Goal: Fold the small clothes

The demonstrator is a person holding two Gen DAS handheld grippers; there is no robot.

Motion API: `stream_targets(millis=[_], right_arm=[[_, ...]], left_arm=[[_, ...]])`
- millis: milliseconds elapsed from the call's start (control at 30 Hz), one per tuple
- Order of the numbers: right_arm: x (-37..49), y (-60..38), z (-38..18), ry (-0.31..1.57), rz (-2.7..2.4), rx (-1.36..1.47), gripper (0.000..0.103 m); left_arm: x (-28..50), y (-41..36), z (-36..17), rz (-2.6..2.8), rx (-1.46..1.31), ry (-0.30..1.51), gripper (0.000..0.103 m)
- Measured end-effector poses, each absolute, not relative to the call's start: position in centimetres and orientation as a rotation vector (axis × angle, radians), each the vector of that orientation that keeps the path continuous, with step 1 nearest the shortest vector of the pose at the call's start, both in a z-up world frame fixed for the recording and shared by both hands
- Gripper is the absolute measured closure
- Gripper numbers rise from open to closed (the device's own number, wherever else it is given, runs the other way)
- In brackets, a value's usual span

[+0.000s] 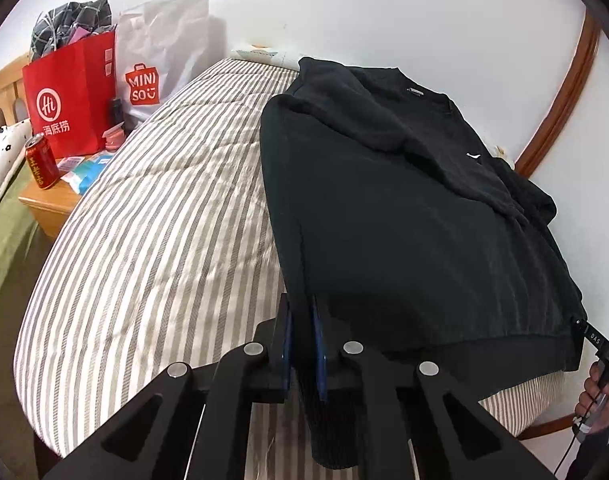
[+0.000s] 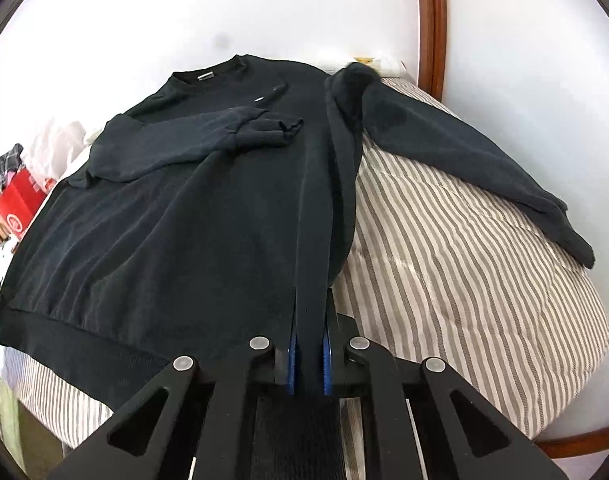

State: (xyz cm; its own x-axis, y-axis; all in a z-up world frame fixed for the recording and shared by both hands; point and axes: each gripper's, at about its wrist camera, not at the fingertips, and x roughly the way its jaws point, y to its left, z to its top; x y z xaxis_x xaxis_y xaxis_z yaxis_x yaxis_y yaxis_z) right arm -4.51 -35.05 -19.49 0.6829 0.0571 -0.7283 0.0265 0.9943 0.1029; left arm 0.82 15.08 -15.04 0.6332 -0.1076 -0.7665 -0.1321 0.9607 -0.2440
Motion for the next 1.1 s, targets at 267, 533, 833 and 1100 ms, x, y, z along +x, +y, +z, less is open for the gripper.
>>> stream_targets(millis=[267,533,833,1100], right_arm=[[-3.4,-35.4,-18.5,0.842,-0.002,0.054,0.081],[3.4,-33.8,-13.1,0.706,0.004,0.025,0.042],[17.3,-28.5,-13.4,0.773,0.116,0.015,0.042],[25.5,-27.6,-17.8,0.910,0.165,0.016,0.042]], left_arm=[[1.5,14.7,-14.7,0.034,-0.274,0.927,0.089],[5.8,14.9,-12.7,0.075,-0.266,0.899,0.086],[12.0,14.6,-12.3,0.086,-0.259,0.899,0.081],[18.6,15.2,-13.2,0.125,-0.250,0.872,0.044]])
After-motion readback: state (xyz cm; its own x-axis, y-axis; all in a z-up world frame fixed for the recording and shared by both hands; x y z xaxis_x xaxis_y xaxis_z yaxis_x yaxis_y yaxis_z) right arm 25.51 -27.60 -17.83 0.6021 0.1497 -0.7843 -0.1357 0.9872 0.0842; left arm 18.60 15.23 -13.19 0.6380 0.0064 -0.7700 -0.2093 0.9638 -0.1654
